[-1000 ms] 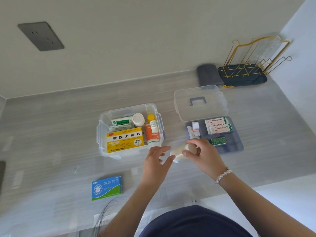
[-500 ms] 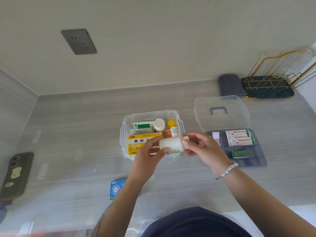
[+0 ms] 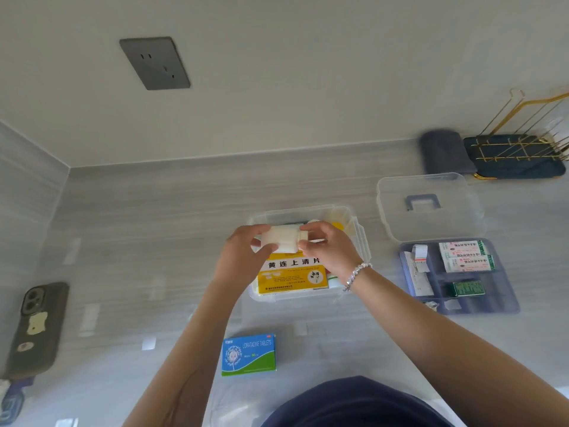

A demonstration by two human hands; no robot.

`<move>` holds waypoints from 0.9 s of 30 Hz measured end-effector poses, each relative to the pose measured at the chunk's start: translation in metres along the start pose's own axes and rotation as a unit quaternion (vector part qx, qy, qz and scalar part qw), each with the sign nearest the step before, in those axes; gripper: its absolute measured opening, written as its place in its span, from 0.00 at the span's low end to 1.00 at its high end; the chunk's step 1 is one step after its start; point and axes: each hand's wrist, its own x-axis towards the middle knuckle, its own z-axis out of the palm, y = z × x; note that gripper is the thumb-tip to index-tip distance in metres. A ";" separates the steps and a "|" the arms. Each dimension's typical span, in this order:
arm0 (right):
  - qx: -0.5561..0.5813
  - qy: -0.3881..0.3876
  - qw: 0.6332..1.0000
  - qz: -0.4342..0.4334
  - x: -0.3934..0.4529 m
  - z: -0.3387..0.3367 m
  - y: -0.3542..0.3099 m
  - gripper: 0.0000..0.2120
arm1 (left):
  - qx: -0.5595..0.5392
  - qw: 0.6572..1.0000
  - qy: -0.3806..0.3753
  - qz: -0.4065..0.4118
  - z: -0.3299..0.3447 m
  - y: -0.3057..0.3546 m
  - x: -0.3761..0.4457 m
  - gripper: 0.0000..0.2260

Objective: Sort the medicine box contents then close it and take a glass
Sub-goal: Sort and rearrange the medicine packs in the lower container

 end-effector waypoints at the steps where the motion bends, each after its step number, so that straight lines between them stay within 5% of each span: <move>1: -0.020 0.006 1.000 -0.002 0.005 0.003 0.001 0.12 | 0.024 1.000 0.004 0.002 0.001 -0.001 0.003 0.16; 8: -0.222 0.025 0.971 -0.083 0.018 0.011 0.005 0.12 | 0.141 0.990 0.020 0.022 0.008 -0.009 0.013 0.14; 16: -0.228 0.057 0.966 -0.104 0.015 0.014 0.007 0.10 | 0.198 0.978 0.041 0.053 0.015 -0.012 0.015 0.13; 27: -0.156 0.118 0.968 -0.160 -0.036 -0.028 0.025 0.07 | -0.015 0.999 0.043 0.018 0.039 0.021 -0.027 0.09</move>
